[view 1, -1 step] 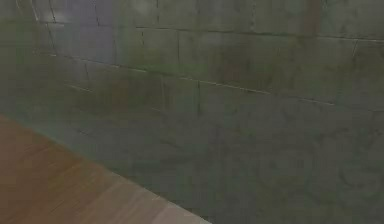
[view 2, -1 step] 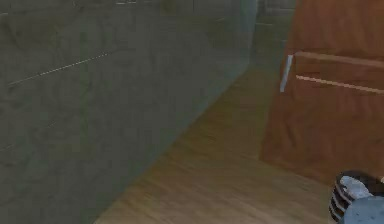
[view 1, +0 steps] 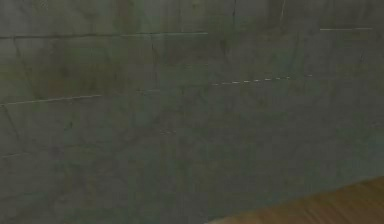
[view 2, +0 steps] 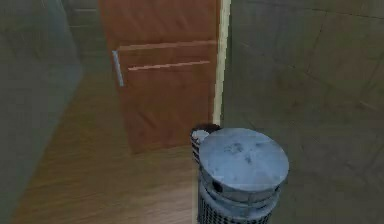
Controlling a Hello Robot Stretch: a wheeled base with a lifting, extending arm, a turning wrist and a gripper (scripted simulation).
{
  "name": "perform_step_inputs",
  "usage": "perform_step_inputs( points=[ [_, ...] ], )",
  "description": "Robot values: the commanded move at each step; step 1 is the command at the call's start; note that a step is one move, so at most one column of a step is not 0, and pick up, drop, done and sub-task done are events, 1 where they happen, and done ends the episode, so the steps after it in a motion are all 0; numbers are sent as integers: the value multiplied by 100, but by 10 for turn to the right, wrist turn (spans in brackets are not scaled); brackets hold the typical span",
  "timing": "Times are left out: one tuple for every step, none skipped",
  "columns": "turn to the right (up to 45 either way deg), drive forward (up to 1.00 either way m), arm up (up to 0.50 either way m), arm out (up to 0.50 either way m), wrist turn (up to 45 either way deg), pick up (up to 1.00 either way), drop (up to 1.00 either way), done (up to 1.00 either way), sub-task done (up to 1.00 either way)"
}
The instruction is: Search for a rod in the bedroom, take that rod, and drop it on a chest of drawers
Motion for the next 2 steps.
perform_step_inputs(
  points=[
    [450, 0, 0, 0, 0, 0, 0, 0, 0],
    [60, 0, 0, 0, 0, 0, 0, 0, 0]
  ],
)
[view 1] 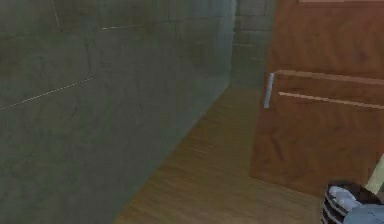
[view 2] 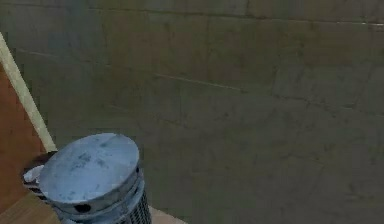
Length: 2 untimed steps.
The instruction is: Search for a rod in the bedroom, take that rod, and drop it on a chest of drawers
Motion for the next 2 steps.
perform_step_inputs(
  points=[
    [0, 100, 0, 0, 0, 0, 0, 0, 0],
    [0, 45, 0, 0, 0, 0, 0, 0, 0]
  ],
)
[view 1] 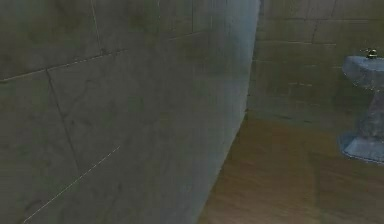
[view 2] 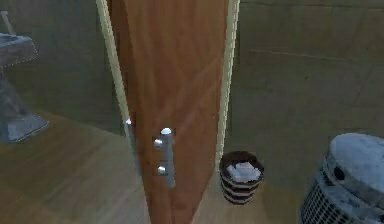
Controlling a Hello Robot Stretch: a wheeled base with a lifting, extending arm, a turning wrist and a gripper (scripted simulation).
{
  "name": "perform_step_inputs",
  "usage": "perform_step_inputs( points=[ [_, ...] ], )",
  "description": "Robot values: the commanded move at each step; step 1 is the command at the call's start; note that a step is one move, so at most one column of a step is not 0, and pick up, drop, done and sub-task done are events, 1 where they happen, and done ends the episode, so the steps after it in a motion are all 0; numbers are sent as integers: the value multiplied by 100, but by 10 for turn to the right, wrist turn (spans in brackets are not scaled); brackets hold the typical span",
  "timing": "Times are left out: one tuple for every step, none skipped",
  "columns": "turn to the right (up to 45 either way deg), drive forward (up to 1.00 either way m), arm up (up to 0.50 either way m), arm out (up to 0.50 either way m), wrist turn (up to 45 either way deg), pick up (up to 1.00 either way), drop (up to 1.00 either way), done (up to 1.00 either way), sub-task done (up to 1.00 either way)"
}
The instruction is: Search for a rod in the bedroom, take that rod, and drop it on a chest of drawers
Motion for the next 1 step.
perform_step_inputs(
  points=[
    [210, 0, 0, 0, 0, 0, 0, 0, 0]
  ],
)
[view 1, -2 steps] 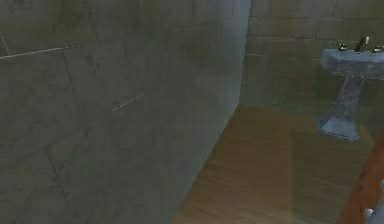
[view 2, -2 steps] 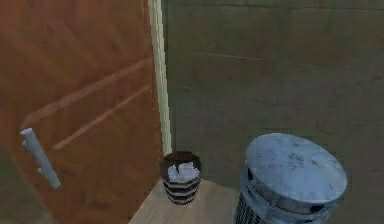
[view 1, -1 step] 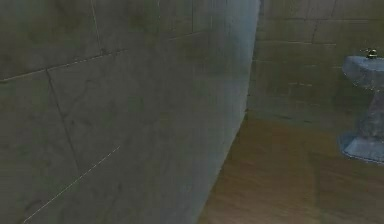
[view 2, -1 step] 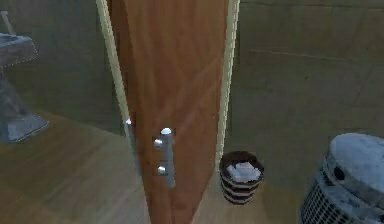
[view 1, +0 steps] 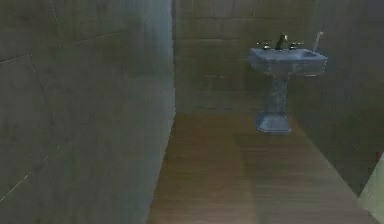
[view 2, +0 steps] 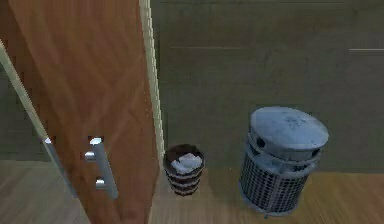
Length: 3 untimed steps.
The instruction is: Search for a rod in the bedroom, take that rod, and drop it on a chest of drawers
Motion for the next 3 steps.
perform_step_inputs(
  points=[
    [0, 60, 0, 0, 0, 0, 0, 0, 0],
    [450, 0, 0, 0, 0, 0, 0, 0, 0],
    [210, 0, 0, 0, 0, 0, 0, 0, 0]
  ],
)
